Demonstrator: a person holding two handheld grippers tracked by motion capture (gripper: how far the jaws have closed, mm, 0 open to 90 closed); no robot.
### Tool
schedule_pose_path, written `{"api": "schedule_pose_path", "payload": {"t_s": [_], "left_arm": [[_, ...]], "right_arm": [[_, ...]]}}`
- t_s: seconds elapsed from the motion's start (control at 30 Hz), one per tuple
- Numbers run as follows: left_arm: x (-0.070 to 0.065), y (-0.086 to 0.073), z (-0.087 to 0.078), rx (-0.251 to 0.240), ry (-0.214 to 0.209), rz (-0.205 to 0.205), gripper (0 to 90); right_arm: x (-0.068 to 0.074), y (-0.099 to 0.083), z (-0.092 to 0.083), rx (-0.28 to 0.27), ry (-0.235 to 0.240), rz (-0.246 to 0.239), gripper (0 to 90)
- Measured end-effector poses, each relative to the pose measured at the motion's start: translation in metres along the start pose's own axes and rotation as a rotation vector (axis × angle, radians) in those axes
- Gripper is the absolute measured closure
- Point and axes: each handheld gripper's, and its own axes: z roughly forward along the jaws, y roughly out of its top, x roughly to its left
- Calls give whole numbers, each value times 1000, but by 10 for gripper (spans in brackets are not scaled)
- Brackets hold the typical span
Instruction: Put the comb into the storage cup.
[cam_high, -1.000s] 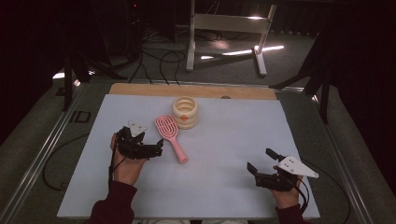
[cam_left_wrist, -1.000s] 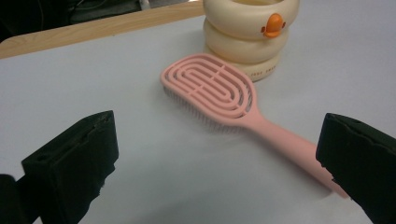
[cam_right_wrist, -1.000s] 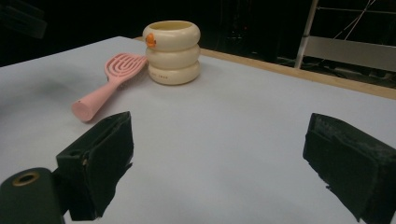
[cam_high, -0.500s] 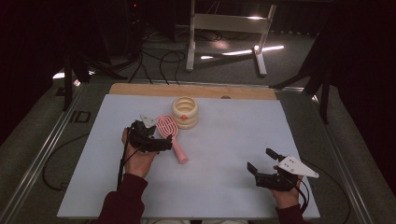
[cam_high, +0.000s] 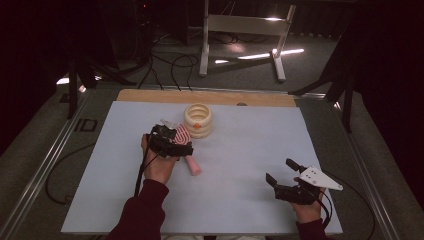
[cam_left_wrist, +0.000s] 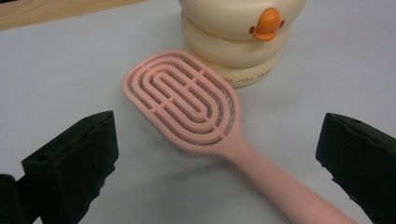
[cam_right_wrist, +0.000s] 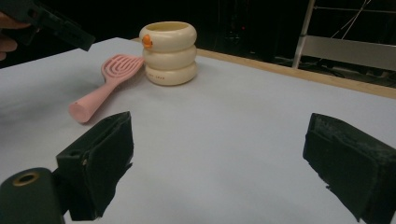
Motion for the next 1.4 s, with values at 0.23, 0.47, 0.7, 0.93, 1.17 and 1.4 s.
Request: {"api": "schedule_pose_path", "payload": {"t_s": [0.23,0.47,0.7,0.93,1.17,1.4], "left_arm": [[0,4,10,32,18,-30,0],[-2,4,19,62,28,-53,0],[-5,4,27,76,33,-71,0],[-10,4,32,85,29,-78,0],[-13,1,35,51,33,-81,0],[-17,-3,44,65,42,-94,0]], "right_arm": [[0,0,0,0,-2,-2,89],[0,0,0,1,-3,-3,88],[-1,-1,1,2,-3,-1,88],[0,-1,1,3,-2,-1,88],[-1,0,0,0,-3,0,89],[-1,0,0,-1,-3,0,88]]}}
